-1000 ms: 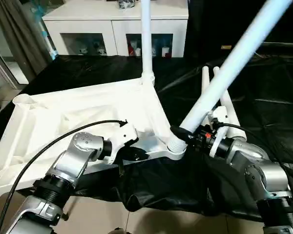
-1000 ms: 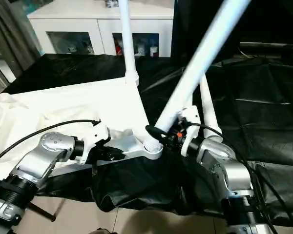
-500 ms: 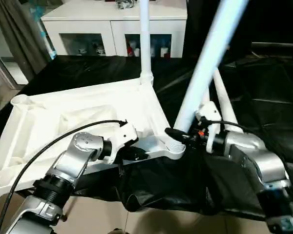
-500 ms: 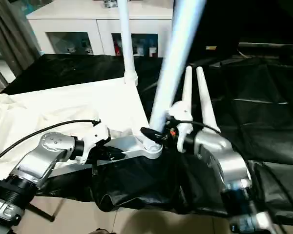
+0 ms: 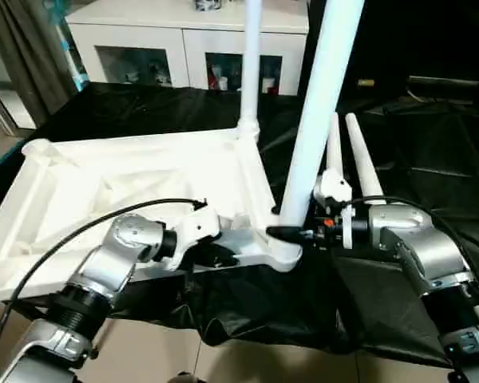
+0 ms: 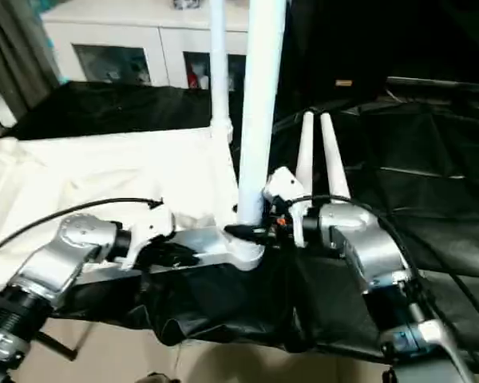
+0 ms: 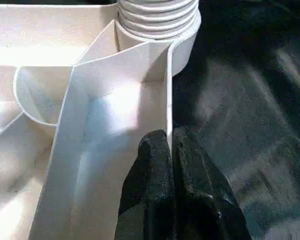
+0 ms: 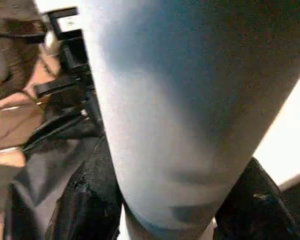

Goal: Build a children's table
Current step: Insert table leg to table base

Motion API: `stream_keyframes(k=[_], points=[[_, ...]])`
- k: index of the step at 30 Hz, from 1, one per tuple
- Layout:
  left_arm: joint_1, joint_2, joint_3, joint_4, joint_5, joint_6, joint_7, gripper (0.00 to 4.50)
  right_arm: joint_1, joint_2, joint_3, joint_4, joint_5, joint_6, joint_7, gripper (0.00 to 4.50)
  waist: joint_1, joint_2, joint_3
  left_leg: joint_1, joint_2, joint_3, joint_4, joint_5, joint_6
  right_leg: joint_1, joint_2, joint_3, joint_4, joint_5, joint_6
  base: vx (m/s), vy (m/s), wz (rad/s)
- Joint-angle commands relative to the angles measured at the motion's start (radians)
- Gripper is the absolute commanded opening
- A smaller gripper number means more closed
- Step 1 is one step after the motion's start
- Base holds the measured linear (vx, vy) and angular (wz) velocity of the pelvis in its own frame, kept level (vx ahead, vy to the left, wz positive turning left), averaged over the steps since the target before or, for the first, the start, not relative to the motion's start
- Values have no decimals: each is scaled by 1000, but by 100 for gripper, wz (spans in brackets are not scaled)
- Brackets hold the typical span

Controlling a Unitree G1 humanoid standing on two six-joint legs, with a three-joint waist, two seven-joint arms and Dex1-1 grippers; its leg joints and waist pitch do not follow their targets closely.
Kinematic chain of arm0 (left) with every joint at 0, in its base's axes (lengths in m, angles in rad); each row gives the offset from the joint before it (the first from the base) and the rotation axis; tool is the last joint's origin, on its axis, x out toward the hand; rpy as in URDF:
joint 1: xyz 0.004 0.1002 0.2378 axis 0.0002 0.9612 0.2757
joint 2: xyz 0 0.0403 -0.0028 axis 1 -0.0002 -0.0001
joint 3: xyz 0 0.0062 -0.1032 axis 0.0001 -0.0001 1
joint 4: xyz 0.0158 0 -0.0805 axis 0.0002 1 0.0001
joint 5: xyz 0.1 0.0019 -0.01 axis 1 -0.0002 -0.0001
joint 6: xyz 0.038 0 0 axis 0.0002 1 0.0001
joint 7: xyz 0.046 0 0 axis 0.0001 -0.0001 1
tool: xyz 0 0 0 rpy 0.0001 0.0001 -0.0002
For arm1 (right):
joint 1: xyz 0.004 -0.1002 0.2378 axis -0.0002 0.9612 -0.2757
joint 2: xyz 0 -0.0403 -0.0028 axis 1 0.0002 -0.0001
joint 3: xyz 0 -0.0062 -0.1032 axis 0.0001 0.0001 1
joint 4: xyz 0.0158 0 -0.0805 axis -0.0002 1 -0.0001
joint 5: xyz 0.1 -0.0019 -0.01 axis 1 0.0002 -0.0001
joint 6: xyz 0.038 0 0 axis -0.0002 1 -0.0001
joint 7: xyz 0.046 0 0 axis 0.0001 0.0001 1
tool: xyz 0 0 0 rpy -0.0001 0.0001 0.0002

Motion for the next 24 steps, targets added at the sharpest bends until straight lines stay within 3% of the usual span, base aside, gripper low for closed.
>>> stream_keyframes(k=[1, 6, 9, 12, 13, 16, 18, 21, 23, 24], points=[[-46, 19, 1, -23, -12, -22, -22, 0, 38, -16, 91, 51, -25, 12, 92, 189, -1, -9, -46, 25, 40, -12, -84, -282, 36, 35, -52, 44, -84, -214, -214, 0, 0, 0], [-64, 26, 8, -5, -9, -27, -23, 0, 36, -15, 92, 59, -31, -6, 99, 189, -1, -9, -41, 25, 41, -12, -86, -288, 34, 34, -54, 45, -85, -214, -226, 0, 0, 0], [-77, 23, 28, 10, -3, -19, 6, 0, 24, 22, 61, 111, -52, -32, 17, 189, -2, -9, -37, 27, 41, -12, -90, -318, 20, 32, -55, 46, -90, -249, -227, 0, 0, 0], [-82, 16, 40, 11, 0, 2, 30, 0, 6, 52, 38, 171, -86, -49, -83, 189, -9, -12, -24, 31, 39, -15, -98, -394, -11, 26, -59, 46, -103, -382, -201, 0, 0, 0], [-92, 5, 54, 14, 10, 40, 81, 0, -9, 82, 11, 220, -103, -43, -179, 189, -14, -14, -20, 31, 39, -22, -102, -424, -34, 28, -64, 45, -107, -466, -173, 0, 0, 0], [-123, -22, 77, 18, 27, 115, 182, 0, -28, 138, -31, 280, -105, -9, -312, 188, -19, -15, -16, 36, 38, -30, -108, -460, -54, 26, -65, 41, -119, -536, -139, 0, 0, 0], [-137, -37, 87, 6, 36, 164, 228, 0, -38, 169, -43, 315, -109, 13, -375, 188, -22, -13, -18, 36, 38, -30, -112, -448, -54, 29, -63, 39, -119, -504, -142, 0, 0, 0], [-155, -60, 98, 0, 44, 222, 283, 0, -64, 207, -52, 383, -116, 28, -451, 188, -30, -12, -14, 40, 35, -28, -112, -462, -54, 22, -59, 39, -121, -471, -160, 0, 0, 0], [-194, -131, 125, 7, 83, 364, 447, 0, -141, 294, -82, 557, -126, 10, -606, 188, -33, 7, -11, 45, 34, -33, -109, -500, -64, 19, -64, 37, -123, -519, -161, 0, 0, 0], [-194, -131, 125, 7, 83, 364, 447, 0, -141, 294, -82, 557, -126, 10, -606, 188, -40, 2, -10, 45, 34, -30, -110, -511, -69, 17, -63, 38, -124, -521, -165, 0, 0, 0]])
